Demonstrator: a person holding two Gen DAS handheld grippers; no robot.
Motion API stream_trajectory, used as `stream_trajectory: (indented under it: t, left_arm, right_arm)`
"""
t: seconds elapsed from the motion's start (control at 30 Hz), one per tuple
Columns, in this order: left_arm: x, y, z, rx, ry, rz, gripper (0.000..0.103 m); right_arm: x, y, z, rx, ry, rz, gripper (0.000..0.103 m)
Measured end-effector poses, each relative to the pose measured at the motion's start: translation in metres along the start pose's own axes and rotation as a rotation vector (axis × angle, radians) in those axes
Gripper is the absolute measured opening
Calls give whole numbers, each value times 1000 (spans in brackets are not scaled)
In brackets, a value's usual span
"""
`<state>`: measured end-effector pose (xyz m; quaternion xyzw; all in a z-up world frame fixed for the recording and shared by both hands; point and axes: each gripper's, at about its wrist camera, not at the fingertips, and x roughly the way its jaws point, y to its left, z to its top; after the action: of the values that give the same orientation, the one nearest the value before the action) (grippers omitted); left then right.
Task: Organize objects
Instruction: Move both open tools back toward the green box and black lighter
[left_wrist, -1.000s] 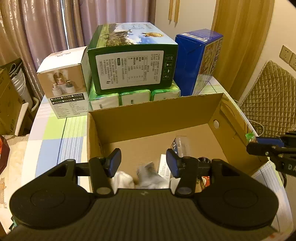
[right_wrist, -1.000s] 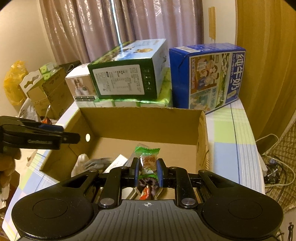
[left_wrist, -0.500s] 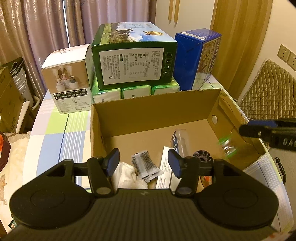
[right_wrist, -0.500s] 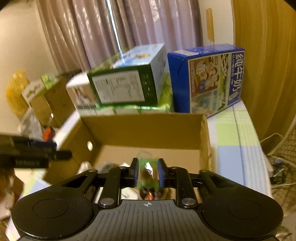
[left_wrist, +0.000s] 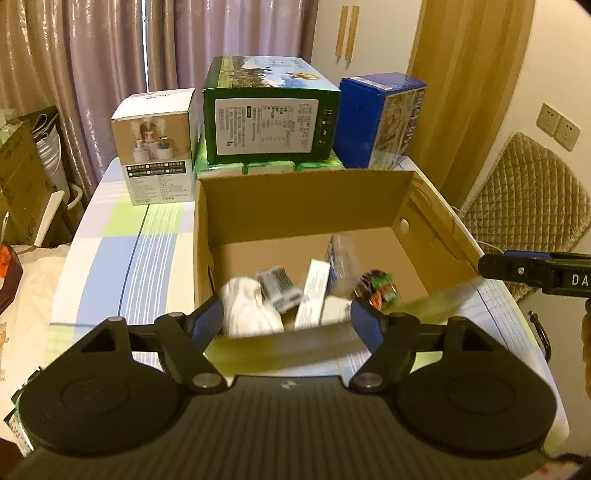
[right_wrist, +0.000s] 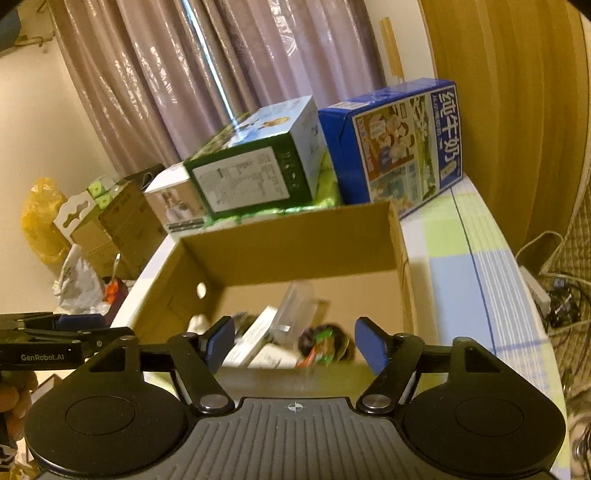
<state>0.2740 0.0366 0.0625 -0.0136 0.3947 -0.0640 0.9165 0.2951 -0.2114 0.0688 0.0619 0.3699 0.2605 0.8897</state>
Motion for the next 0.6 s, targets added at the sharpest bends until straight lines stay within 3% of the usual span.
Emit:
stream_trajectory:
  t: [0.2, 0.6]
  left_arm:
    - [-34, -10, -30, -14, 9, 5, 85]
    - [-87, -12, -85, -62, 22, 13, 97]
  right_arm:
    - [-34, 15, -32, -6, -3, -2, 80]
    - [-91, 37, -91, 12, 6, -3, 99]
